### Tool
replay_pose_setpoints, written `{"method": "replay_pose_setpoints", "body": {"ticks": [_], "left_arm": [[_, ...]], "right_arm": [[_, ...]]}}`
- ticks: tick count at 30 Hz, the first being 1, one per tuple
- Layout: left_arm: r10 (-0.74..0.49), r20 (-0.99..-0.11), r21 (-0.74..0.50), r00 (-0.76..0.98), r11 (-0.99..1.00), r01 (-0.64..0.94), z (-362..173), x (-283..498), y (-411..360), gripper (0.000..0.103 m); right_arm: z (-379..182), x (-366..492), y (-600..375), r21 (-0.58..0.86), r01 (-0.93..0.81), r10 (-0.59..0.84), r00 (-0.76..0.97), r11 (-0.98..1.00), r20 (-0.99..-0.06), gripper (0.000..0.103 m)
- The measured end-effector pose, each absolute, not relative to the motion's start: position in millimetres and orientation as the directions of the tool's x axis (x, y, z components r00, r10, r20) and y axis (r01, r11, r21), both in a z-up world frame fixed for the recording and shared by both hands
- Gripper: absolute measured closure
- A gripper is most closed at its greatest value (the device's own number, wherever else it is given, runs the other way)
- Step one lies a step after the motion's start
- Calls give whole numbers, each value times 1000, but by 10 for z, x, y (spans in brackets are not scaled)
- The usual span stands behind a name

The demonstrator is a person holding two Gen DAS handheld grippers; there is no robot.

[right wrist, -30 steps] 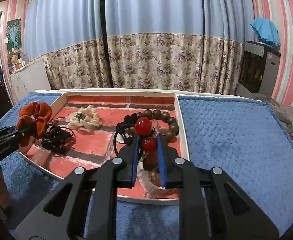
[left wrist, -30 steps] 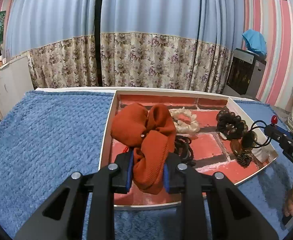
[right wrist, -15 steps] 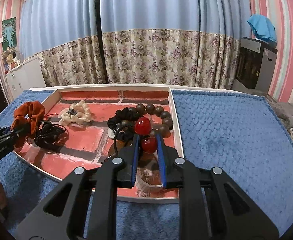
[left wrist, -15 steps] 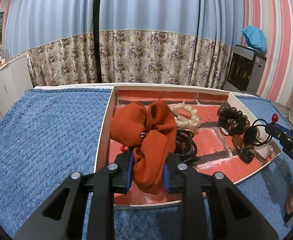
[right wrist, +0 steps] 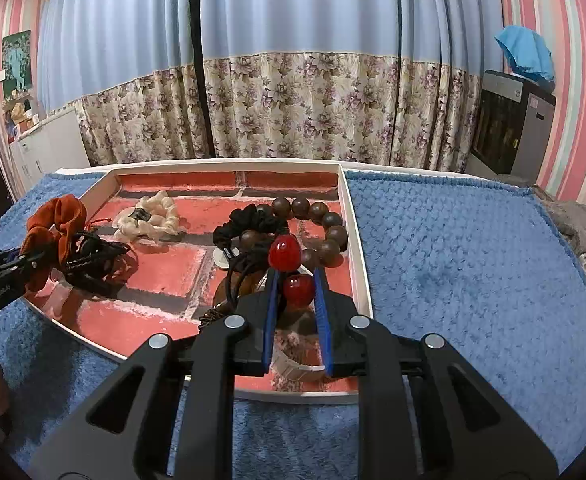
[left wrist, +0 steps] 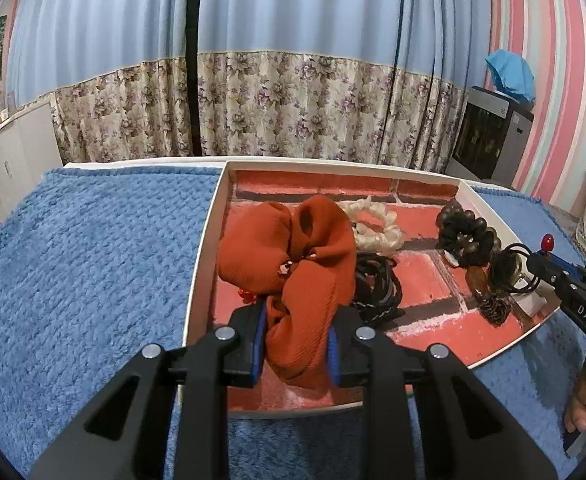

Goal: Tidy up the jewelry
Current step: 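Lower the orange scrunchie and red-bead hair tie into the tray with both tools, then open both tools to release the scrunchie and hair tie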

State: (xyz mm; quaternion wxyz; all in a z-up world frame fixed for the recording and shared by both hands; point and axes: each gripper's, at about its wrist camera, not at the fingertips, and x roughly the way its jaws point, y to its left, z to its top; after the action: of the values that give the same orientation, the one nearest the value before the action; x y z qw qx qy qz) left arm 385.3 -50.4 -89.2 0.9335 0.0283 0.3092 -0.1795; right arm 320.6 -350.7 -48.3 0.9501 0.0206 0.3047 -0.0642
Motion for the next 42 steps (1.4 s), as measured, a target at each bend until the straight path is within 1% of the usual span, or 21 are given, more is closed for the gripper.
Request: {"method": "replay_pose_setpoints", "body": {"ticks": [23, 36, 37, 41, 42], "left_arm": [[-308, -588, -44, 748, 935, 351, -893, 3846, -518, 79], [-299, -585, -37, 754, 938, 343, -881, 3853, -501, 74], [-299, -586, -37, 753, 938, 344, -882, 3851, -502, 74], [-282, -582, -29, 763, 945, 327, -874, 3843, -481, 62], [-281, -581, -30, 764, 945, 326, -872, 3839, -473, 61]], "right_arm": [[-483, 3215, -3493, -11, 132, -114, 805, 991, -583, 85], [-482, 3216, -3490, -11, 131, -113, 805, 991, -583, 82], [-482, 3215, -3490, -12, 132, -114, 804, 991, -583, 82], [-486, 3221, -3498, -12, 136, -118, 805, 991, -581, 75], [-485, 3219, -3499, -12, 137, -119, 805, 990, -581, 74]]}}
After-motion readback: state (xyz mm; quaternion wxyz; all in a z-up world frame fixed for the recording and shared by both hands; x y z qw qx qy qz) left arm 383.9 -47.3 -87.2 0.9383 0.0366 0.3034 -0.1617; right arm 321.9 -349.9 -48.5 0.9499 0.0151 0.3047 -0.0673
